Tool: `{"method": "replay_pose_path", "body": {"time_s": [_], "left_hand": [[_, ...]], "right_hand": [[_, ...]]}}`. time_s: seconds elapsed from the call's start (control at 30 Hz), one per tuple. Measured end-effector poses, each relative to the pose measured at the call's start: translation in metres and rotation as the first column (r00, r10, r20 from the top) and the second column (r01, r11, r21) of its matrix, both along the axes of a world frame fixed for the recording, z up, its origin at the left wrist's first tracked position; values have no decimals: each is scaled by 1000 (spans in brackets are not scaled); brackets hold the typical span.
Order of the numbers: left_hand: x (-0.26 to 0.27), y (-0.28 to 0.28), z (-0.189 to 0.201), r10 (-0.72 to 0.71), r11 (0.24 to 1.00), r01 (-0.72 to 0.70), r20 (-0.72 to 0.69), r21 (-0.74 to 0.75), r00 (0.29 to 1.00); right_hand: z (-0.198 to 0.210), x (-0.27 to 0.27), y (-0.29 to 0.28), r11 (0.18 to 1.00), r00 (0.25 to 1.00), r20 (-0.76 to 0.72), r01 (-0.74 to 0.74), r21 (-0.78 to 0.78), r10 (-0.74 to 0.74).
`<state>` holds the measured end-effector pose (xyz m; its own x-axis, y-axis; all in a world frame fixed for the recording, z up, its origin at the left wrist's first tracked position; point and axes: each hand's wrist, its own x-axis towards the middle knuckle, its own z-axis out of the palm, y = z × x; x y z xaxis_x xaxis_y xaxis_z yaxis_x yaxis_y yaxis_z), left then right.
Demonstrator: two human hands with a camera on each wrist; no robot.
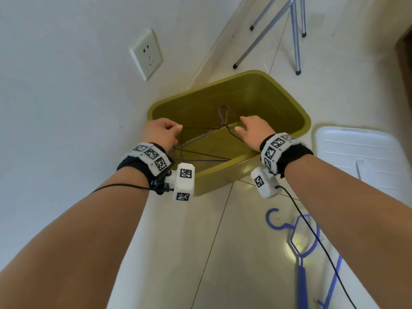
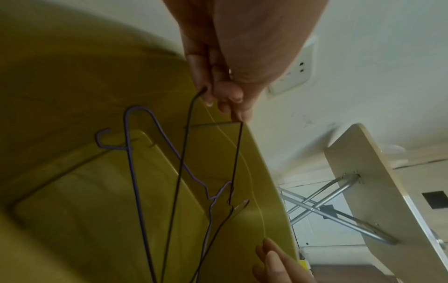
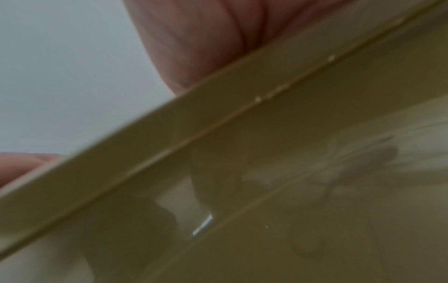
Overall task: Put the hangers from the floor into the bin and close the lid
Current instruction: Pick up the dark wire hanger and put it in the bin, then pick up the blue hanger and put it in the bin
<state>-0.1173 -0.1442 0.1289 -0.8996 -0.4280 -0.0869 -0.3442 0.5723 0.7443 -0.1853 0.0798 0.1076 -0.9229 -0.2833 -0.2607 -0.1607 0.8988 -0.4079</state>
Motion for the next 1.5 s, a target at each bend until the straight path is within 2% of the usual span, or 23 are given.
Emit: {"method": "replay_pose_path", "body": {"time_s": [0.1, 0.23, 0.4, 0.6, 0.77, 0.87, 0.97, 1.1, 1.17, 1.23, 1.33, 1.5], "left_hand": [[-6, 4, -9, -1, 999, 3, 68, -34, 998], [-11, 12, -14, -44, 977, 74, 153, -199, 987], [-10, 17, -16, -36, 959, 89, 195, -270, 980], [-11, 54, 2, -104, 966, 114, 55, -232, 993], [-3, 123, 15, -262, 954, 246, -75, -174, 962], [9, 165, 12, -327, 941, 314, -106, -123, 939], [25, 201, -6, -400, 916, 398, -54, -49, 915], [44, 233, -41, -515, 850, 523, 112, -61, 850], [54, 241, -57, -557, 813, 579, 199, -66, 806], [62, 246, -73, -569, 794, 606, 291, -49, 769], [74, 248, -92, -533, 806, 592, 425, -7, 731], [87, 243, -109, -517, 786, 619, 551, 1, 655]], "right_hand": [[-3, -1, 1, 1000, 1000, -11, 8, -4, -8], [-3, 1, 4, 1000, 1000, -15, 15, -24, -15], [1, 8, 13, 985, 995, -75, 44, -169, -58], [8, 21, 39, 954, 979, -197, -4, -301, -58], [4, 40, 76, 954, 956, -280, -159, -256, 84], [-7, 54, 107, 953, 949, -289, -197, -231, 126], [-25, 69, 134, 969, 969, -159, -212, -125, 191], [-62, 86, 155, 955, 958, 134, -272, 122, 255], [-80, 93, 160, 902, 919, 275, -352, 249, 283], [-94, 100, 164, 814, 870, 380, -454, 364, 315], [-109, 105, 167, 699, 830, 445, -537, 472, 337], [-122, 100, 168, 592, 798, 503, -592, 547, 332]]}}
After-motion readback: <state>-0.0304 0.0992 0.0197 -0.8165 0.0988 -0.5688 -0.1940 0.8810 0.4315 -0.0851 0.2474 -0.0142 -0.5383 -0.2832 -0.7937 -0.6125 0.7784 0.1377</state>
